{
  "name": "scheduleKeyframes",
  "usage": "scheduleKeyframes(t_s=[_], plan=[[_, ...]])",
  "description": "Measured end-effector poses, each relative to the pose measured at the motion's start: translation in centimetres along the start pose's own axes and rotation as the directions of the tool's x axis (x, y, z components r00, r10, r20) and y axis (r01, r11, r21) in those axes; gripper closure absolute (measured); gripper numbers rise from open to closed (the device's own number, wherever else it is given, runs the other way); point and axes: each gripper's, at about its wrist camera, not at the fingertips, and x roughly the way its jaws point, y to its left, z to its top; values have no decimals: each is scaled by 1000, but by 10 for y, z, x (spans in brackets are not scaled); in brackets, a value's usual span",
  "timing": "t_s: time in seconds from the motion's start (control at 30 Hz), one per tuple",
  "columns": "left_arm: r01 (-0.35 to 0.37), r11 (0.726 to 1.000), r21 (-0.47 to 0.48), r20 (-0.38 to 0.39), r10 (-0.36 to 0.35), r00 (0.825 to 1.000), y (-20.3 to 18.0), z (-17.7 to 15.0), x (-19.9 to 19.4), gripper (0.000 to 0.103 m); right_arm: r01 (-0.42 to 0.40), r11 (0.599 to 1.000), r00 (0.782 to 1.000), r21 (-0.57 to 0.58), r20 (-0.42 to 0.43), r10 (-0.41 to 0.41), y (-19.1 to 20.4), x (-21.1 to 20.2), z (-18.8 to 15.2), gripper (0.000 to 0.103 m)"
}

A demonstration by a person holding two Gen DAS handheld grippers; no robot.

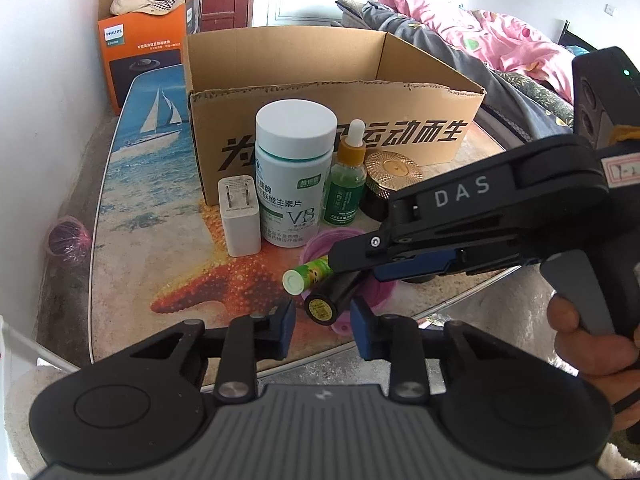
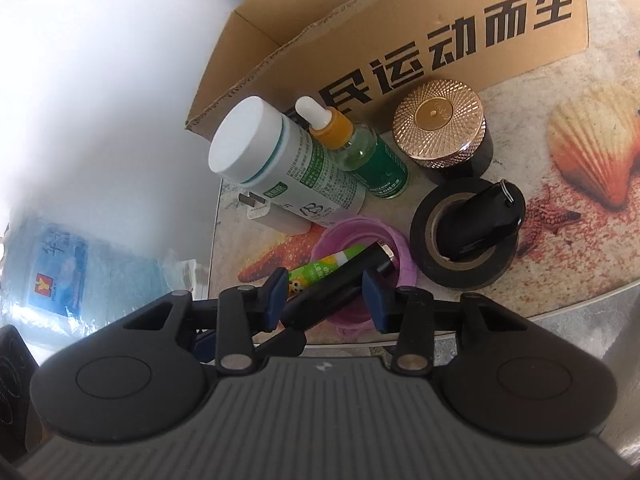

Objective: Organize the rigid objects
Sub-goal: 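Lower the right gripper onto the black tube in the pink bowl and close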

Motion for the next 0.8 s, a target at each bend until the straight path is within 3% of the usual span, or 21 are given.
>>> scheduleKeyframes(t_s=[0.63, 0.8], plan=[[74, 996, 59, -13, -74, 997, 6, 4, 9, 77, 19, 987, 990, 163, -141, 5, -13, 23, 25, 67], [88, 994, 64, -1, -88, 996, 5, 4, 5, 74, -5, 971, 988, 241, -151, 43, -25, 18, 26, 78]])
